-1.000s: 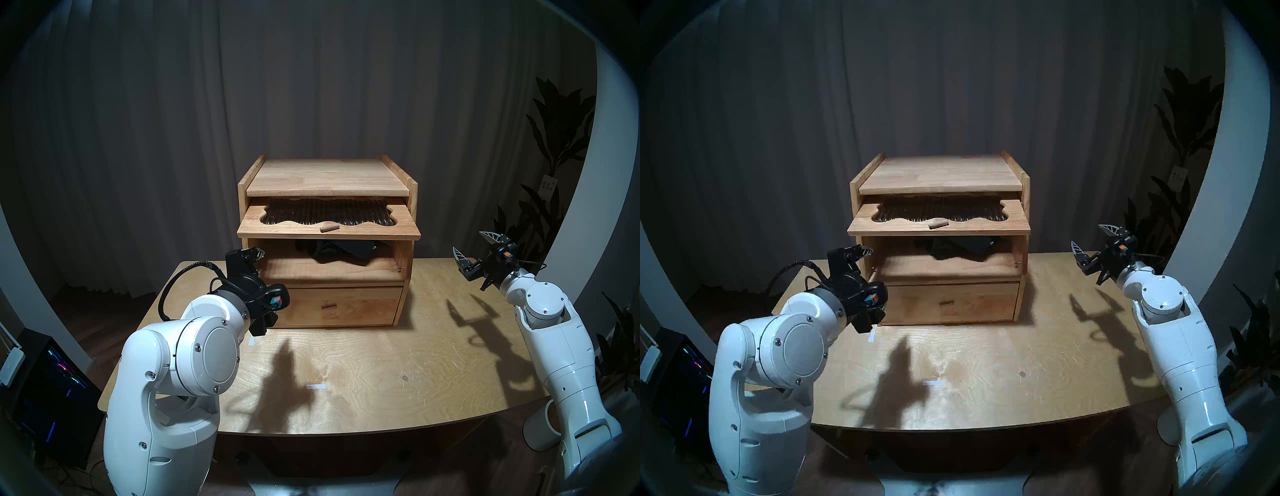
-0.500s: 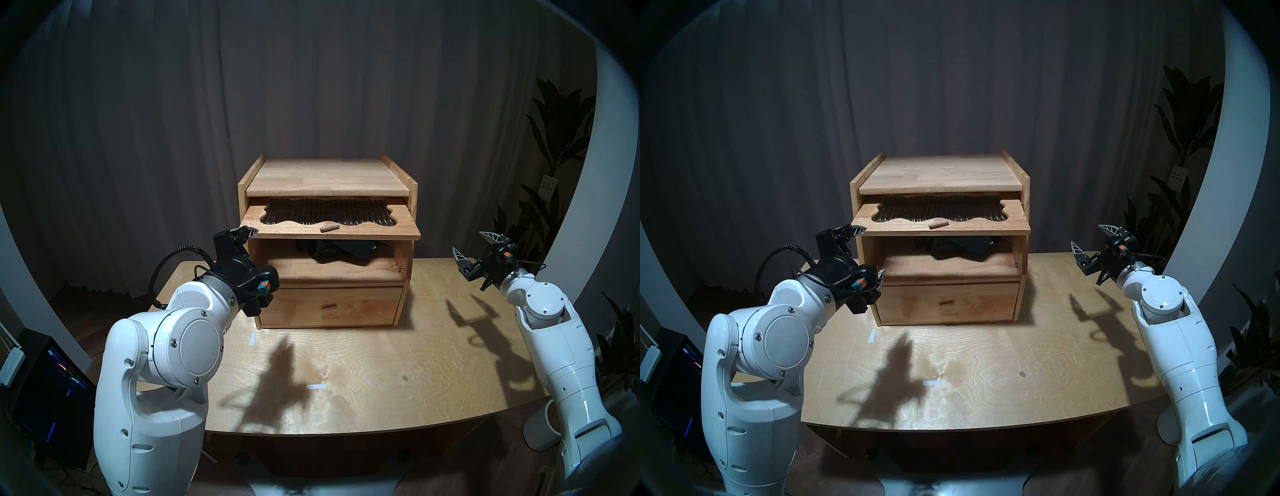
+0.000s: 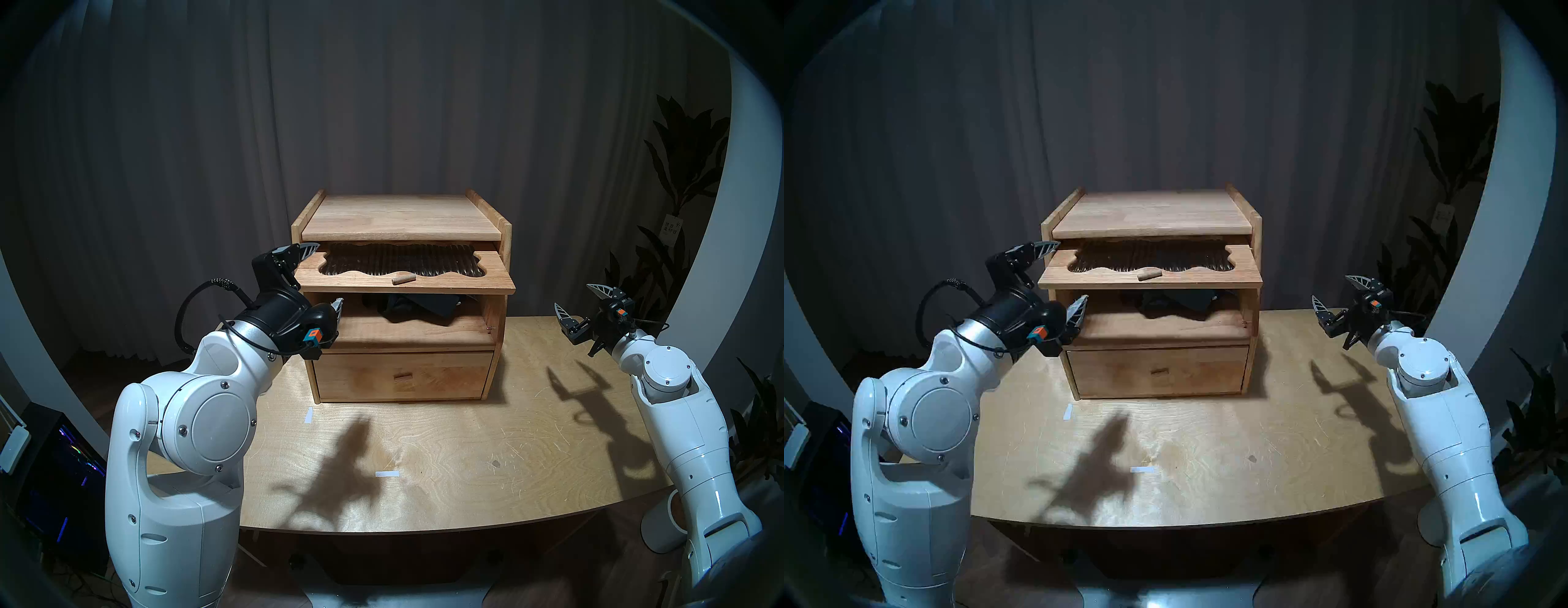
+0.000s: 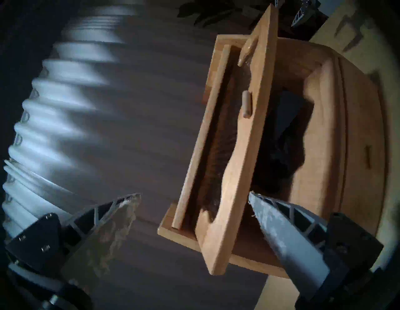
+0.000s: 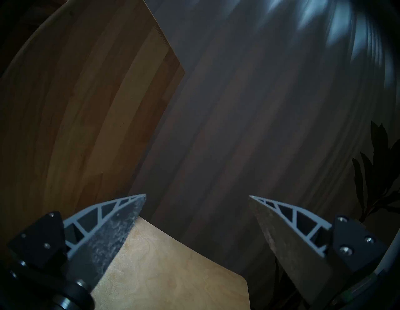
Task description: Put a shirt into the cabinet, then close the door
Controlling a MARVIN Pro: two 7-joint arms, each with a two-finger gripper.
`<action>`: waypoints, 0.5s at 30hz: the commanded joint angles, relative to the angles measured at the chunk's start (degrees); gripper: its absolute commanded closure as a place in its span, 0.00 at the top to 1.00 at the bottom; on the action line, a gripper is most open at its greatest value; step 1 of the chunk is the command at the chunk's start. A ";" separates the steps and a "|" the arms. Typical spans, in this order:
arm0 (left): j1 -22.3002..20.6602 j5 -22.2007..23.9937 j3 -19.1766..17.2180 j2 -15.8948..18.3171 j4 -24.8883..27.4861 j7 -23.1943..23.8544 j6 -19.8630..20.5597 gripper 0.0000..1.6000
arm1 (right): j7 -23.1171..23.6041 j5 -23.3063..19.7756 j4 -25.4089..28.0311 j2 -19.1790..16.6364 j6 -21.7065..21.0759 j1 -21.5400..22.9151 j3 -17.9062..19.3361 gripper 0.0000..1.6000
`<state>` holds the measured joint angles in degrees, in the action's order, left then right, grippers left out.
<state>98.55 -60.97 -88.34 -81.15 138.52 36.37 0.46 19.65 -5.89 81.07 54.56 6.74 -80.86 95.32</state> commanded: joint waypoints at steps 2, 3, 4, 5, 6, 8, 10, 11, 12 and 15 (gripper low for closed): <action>-3.93 -3.76 2.59 -0.34 -6.58 -8.89 -4.21 1.00 | -0.11 0.04 1.21 -0.23 0.46 0.50 0.24 1.00; -4.30 -4.34 2.73 -0.76 -7.06 -8.44 -4.41 1.00 | -0.12 0.04 1.21 -0.24 0.46 0.49 0.24 1.00; -4.30 -4.79 3.13 -0.53 -7.64 -9.41 -4.22 1.00 | -0.13 0.04 1.23 -0.24 0.47 0.48 0.25 1.00; -4.26 -5.79 3.44 -0.78 -7.73 -9.33 -3.51 1.00 | -0.14 0.04 1.24 -0.25 0.47 0.47 0.24 1.00; -4.09 -6.60 3.61 -0.66 -7.58 -8.62 -2.90 1.00 | -0.14 0.04 1.25 -0.25 0.47 0.47 0.24 1.00; -3.75 -7.79 3.75 -0.75 -7.74 -8.49 -2.15 1.00 | -0.16 0.03 1.26 -0.26 0.47 0.46 0.24 1.00; -3.76 -8.72 3.90 -1.14 -8.09 -8.55 -1.56 1.00 | -0.17 0.03 1.26 -0.26 0.47 0.45 0.23 1.00; -3.94 -8.83 3.96 -1.20 -8.40 -8.73 -1.64 1.00 | -0.17 0.02 1.26 -0.27 0.47 0.45 0.23 1.00; -4.40 -9.25 4.19 -1.40 -8.79 -8.94 -1.39 1.00 | -0.18 0.02 1.26 -0.27 0.47 0.45 0.22 1.00; -5.68 -10.32 4.73 -1.63 -9.88 -8.85 -0.75 1.00 | -0.19 0.01 1.26 -0.28 0.47 0.46 0.21 1.00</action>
<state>95.88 -69.10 -84.34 -81.91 129.08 28.58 -1.54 19.52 -5.91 81.14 54.50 6.76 -80.90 95.31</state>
